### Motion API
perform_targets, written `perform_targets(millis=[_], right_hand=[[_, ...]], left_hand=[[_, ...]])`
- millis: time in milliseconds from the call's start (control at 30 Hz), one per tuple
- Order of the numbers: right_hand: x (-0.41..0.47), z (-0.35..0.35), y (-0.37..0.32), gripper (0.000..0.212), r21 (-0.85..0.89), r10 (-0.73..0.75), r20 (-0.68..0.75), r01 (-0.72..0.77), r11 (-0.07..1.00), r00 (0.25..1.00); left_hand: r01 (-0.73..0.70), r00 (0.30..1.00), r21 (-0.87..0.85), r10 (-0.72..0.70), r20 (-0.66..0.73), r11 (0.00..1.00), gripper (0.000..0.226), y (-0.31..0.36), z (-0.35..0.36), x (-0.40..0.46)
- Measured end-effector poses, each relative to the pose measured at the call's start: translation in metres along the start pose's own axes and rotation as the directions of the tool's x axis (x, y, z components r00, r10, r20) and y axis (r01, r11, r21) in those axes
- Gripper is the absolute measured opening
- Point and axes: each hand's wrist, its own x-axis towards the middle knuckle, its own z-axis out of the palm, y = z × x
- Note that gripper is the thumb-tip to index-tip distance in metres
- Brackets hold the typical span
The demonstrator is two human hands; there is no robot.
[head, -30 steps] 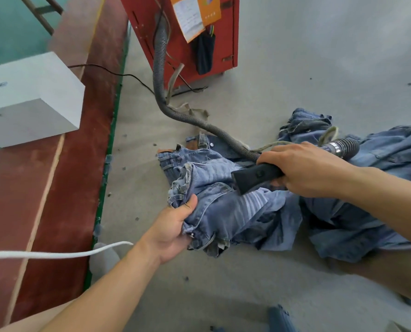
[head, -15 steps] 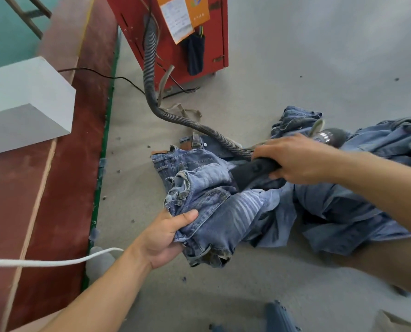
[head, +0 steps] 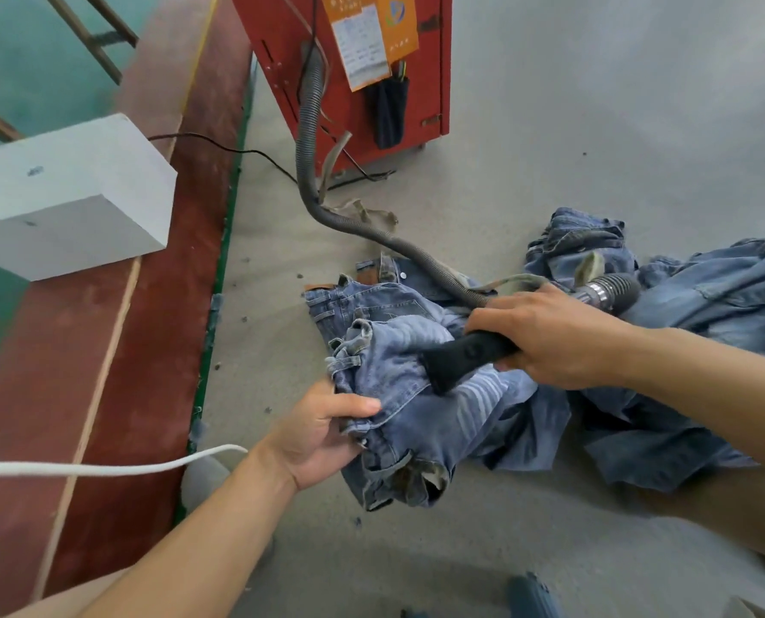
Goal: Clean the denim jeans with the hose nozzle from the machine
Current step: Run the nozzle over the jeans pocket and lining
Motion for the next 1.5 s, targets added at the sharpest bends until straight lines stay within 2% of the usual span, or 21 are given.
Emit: perform_targets(millis=[133,200,267,367,467,533,600,667,733,800,867,933,967,1067,1133,1233,1367,1500], right_hand=[[0.002,-0.006,-0.019,0.038,0.19,-0.036,-0.067,0.048,0.981,0.997],[0.003,-0.012,-0.027,0.039,0.2,-0.042,-0.068,0.055,0.978,0.997],[0.004,-0.014,-0.035,0.037,0.115,-0.034,-0.059,0.04,0.993,0.998],[0.005,-0.012,-0.051,0.034,0.046,-0.076,-0.053,0.078,0.996,0.996],[0.004,-0.017,-0.062,0.037,0.124,-0.131,-0.039,0.134,0.983,0.991],[0.002,-0.028,-0.059,0.042,0.238,-0.101,-0.051,0.11,0.965,0.994],[0.003,-0.039,-0.046,0.045,0.301,-0.03,-0.109,0.061,0.952,0.994],[0.008,-0.046,-0.027,0.045,0.277,0.051,-0.175,-0.001,0.961,0.983],[0.016,-0.048,-0.006,0.043,0.216,0.126,-0.185,-0.085,0.973,0.975],[0.024,-0.048,0.009,0.039,0.149,0.17,-0.123,-0.151,0.977,0.978],[0.03,-0.048,0.017,0.039,0.054,0.185,-0.037,-0.182,0.982,0.982],[0.033,-0.046,0.019,0.039,-0.036,0.169,0.043,-0.168,0.985,0.985],[0.034,-0.044,0.019,0.038,-0.053,0.154,0.076,-0.15,0.987,0.985],[0.033,-0.038,0.02,0.037,-0.052,0.127,0.155,-0.12,0.991,0.98],[0.032,-0.035,0.022,0.039,-0.055,0.119,0.177,-0.111,0.992,0.977],[0.03,-0.031,0.024,0.039,-0.073,0.109,0.172,-0.098,0.992,0.979],[0.028,-0.027,0.016,0.035,-0.06,0.106,0.176,-0.096,0.994,0.979],[0.023,-0.03,0.011,0.035,0.005,0.104,0.165,-0.106,0.994,0.981]], left_hand=[[-0.034,0.998,0.082,0.038,-0.053,0.996,0.046,0.004,0.003,-0.007],[-0.054,0.995,0.144,0.065,-0.077,0.988,0.047,0.007,0.008,-0.006],[-0.071,0.987,0.171,0.093,-0.128,0.983,0.055,0.005,0.013,-0.005],[-0.064,0.99,0.075,0.073,-0.118,0.995,0.068,0.002,0.017,-0.009],[-0.07,0.992,-0.015,0.068,-0.11,0.997,0.058,0.007,0.019,-0.013],[-0.108,0.97,0.022,0.11,-0.217,0.994,0.046,0.009,0.018,-0.011],[-0.139,0.918,0.055,0.15,-0.368,0.989,0.034,0.006,0.014,-0.007],[-0.22,0.882,-0.029,0.186,-0.434,0.975,0.035,-0.001,0.005,-0.01],[-0.255,0.916,-0.253,0.149,-0.374,0.933,0.044,-0.004,0.0,-0.02],[-0.236,0.939,-0.386,0.107,-0.328,0.892,0.045,-0.008,-0.004,-0.025],[-0.138,0.954,-0.416,0.008,-0.3,0.899,0.063,-0.008,-0.006,-0.027],[0.013,0.956,-0.342,-0.112,-0.272,0.94,0.088,-0.006,-0.004,-0.024],[0.074,0.943,-0.263,-0.153,-0.296,0.962,0.088,-0.003,0.001,-0.022],[0.15,0.89,-0.095,-0.176,-0.421,0.984,0.064,-0.005,0.003,-0.016],[0.108,0.877,0.019,-0.086,-0.473,0.994,0.054,-0.006,-0.002,-0.014],[0.022,0.879,0.135,0.045,-0.475,0.991,0.044,0.002,-0.012,-0.015],[-0.082,0.937,-0.04,0.064,-0.345,0.996,0.049,0.004,-0.025,-0.021],[-0.057,0.956,-0.193,-0.002,-0.294,0.98,0.049,-0.003,-0.027,-0.022]])
